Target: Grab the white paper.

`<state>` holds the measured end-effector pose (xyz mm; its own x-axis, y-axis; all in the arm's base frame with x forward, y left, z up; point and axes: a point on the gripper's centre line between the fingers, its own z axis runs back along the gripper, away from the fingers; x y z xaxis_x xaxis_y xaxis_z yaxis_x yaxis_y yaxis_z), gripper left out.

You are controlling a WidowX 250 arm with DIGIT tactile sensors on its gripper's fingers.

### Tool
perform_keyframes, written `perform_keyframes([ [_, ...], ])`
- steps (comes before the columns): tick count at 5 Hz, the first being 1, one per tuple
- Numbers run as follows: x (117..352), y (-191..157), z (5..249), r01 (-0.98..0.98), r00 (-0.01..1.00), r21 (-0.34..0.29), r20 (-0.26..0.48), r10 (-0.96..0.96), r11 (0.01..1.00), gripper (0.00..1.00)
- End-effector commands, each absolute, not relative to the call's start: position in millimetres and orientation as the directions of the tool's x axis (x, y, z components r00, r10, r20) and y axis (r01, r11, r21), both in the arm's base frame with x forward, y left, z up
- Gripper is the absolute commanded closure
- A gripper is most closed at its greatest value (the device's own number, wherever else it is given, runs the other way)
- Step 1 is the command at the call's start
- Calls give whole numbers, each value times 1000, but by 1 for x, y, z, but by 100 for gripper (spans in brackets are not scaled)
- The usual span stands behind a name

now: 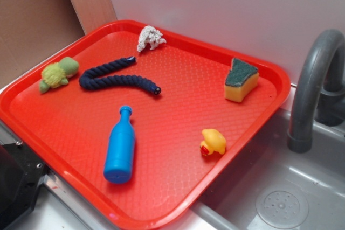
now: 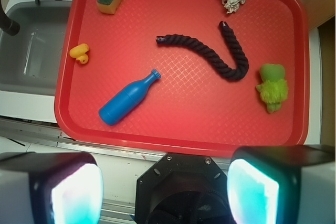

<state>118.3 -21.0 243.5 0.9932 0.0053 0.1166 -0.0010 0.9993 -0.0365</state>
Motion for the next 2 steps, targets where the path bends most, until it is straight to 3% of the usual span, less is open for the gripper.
perform_keyframes([
  [1, 118, -21, 244, -1, 993, -37, 117, 5, 999, 0],
  [2, 144, -16, 233, -52, 987, -31, 151, 56, 998, 0],
])
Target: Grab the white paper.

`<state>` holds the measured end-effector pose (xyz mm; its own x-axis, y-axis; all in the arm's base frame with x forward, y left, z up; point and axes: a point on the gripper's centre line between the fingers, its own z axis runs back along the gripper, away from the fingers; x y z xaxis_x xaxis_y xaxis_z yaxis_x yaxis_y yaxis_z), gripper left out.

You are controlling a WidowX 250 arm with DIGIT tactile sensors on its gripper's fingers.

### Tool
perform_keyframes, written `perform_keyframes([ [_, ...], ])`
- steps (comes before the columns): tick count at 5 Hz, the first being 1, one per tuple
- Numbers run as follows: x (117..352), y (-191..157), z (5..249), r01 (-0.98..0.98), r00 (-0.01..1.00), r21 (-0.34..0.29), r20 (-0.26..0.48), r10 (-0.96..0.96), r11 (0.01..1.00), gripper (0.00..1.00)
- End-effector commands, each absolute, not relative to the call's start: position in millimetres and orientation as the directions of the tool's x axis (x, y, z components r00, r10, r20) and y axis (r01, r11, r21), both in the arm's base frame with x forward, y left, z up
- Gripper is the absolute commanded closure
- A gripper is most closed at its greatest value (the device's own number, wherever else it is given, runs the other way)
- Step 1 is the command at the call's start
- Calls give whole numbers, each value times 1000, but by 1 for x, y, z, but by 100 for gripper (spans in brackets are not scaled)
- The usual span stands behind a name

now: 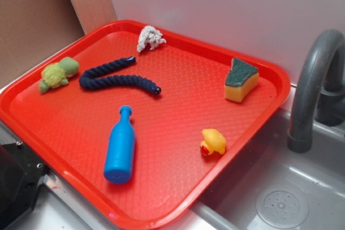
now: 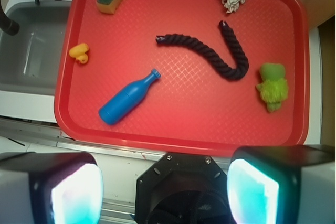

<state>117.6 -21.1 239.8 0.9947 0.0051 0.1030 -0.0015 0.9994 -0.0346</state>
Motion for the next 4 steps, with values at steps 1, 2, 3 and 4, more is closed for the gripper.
perform_keyframes([
  [1, 172, -2, 225, -91, 976, -23, 195, 94, 996, 0],
  [2, 208, 30, 211, -191, 940, 12, 289, 180, 981, 0],
  [3, 230, 56, 190, -248, 922, 52, 319, 220, 967, 0],
  [4, 260, 72, 158, -296, 920, 103, 296, 255, 950, 0],
])
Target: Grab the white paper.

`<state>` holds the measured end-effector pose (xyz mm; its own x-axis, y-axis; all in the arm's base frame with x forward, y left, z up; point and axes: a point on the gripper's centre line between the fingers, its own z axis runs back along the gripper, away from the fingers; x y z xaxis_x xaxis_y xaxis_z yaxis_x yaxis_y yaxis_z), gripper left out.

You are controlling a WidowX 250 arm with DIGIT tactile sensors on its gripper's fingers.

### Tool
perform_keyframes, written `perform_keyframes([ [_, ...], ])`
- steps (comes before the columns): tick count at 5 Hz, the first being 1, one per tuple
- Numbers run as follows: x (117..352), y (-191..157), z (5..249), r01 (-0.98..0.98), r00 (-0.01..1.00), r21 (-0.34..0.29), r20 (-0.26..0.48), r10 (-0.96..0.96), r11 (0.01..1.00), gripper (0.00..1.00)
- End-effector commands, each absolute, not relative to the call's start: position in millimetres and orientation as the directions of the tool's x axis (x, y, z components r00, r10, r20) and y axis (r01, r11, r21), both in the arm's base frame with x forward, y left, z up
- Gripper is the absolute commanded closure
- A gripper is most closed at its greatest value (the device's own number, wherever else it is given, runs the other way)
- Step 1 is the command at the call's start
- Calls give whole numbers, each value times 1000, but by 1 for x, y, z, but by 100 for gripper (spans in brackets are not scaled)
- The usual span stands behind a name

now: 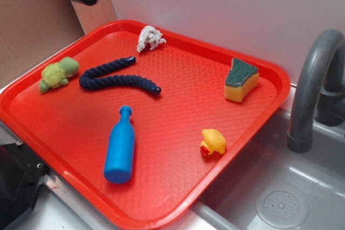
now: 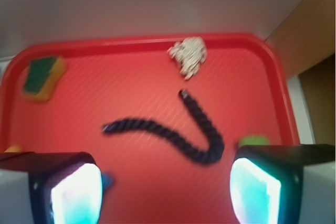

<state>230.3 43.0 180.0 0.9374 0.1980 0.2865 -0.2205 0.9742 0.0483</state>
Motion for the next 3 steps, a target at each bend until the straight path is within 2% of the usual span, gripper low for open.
perform_keyframes([
  [1, 284, 81, 135, -343, 907, 149, 309, 286, 928, 0],
  [3, 315, 87, 100, -418, 856, 175, 404, 322, 891, 0],
])
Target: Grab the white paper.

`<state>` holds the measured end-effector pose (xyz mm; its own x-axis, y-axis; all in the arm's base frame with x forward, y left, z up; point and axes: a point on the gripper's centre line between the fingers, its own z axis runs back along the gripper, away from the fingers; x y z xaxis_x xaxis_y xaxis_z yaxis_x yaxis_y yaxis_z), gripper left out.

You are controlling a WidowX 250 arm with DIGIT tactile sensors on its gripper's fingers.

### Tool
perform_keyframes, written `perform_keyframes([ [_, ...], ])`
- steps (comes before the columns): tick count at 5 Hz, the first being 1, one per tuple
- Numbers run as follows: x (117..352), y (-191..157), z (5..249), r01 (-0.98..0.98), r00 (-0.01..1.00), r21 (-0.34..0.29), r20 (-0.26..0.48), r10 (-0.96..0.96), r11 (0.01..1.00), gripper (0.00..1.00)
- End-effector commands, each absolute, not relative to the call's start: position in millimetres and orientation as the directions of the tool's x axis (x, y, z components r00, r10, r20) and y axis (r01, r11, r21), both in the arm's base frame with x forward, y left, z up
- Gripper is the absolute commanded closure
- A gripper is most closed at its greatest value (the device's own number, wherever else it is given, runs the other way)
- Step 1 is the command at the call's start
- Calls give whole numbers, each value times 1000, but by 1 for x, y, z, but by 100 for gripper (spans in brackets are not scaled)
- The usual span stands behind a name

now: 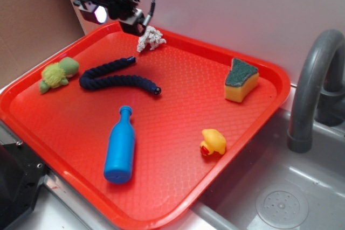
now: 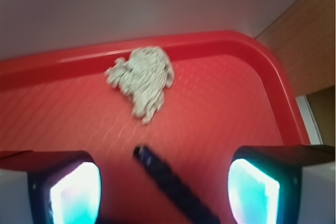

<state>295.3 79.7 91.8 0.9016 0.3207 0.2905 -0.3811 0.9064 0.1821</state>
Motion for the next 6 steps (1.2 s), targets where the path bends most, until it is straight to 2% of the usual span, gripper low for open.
perform_keyframes([
  [1, 329, 90, 89, -462, 815, 161, 464, 347, 872, 0],
  [3, 350, 94, 65, -480, 812, 140, 444, 378, 866, 0],
  [4, 357, 91, 56, -474, 791, 166, 511, 335, 865, 100],
  [5, 349, 85, 67, -385, 838, 130, 463, 288, 914, 100],
  [6, 337, 70, 84, -296, 891, 172, 405, 207, 939, 100],
])
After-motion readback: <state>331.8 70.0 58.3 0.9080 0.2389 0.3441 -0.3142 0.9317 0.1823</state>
